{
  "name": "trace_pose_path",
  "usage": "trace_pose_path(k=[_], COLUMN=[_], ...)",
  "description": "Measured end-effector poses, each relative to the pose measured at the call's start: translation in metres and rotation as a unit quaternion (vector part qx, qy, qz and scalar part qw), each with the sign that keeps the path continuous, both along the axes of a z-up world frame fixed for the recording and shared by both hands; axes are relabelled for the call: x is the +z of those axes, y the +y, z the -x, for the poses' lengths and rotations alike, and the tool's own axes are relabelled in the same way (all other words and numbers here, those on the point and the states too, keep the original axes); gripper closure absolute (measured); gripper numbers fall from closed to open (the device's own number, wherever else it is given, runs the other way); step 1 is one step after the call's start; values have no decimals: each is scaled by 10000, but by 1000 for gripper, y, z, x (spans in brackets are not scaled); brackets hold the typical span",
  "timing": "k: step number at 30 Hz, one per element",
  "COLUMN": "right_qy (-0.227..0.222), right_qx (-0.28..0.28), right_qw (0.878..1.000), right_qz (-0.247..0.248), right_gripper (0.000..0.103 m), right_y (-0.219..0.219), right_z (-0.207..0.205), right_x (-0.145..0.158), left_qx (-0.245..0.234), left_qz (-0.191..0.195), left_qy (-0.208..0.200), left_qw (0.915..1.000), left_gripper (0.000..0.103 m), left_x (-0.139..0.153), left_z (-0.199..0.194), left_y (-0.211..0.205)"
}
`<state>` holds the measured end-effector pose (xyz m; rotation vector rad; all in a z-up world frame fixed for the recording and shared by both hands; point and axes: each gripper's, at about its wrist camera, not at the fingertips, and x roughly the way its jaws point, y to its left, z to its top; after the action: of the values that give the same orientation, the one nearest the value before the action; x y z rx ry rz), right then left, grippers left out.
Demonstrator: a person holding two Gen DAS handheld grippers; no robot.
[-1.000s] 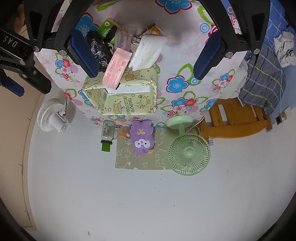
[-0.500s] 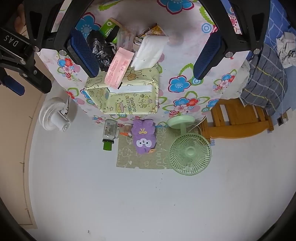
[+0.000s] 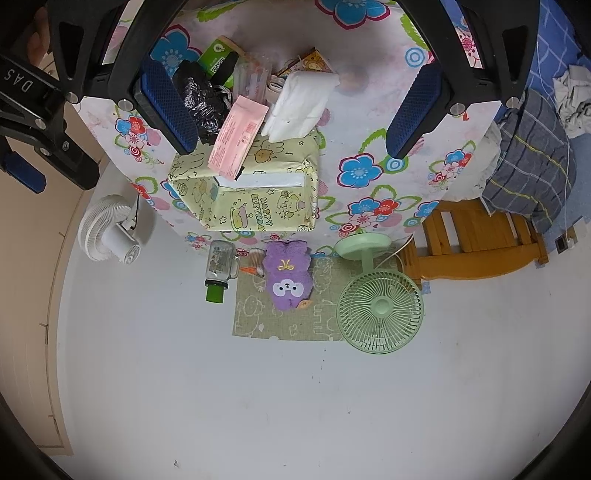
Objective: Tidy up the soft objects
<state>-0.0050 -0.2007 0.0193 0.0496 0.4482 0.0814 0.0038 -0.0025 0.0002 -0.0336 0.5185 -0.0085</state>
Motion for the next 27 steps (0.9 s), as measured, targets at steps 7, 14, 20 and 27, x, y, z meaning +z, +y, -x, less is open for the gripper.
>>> trace_pose_path(k=[7, 14, 20, 27], right_qy=[-41, -36, -12, 19], right_qx=[5, 24, -3, -27], right_qw=[10000, 10000, 10000, 10000], right_qz=[31, 26, -9, -38], right_gripper=[0, 0, 0, 0], right_y=[4, 4, 4, 1], right_z=[-1, -3, -6, -9], right_x=[0, -1, -2, -5], left_qx=[35, 64, 49, 28], left_qz=[24, 88, 47, 10], left_qy=[-62, -141, -147, -128], left_qw=[10000, 9998, 9999, 9999], left_gripper=[1, 1, 1, 3], left_x=[-2, 0, 0, -2], left_z=[0, 1, -1, -4], left_y=[2, 6, 4, -1])
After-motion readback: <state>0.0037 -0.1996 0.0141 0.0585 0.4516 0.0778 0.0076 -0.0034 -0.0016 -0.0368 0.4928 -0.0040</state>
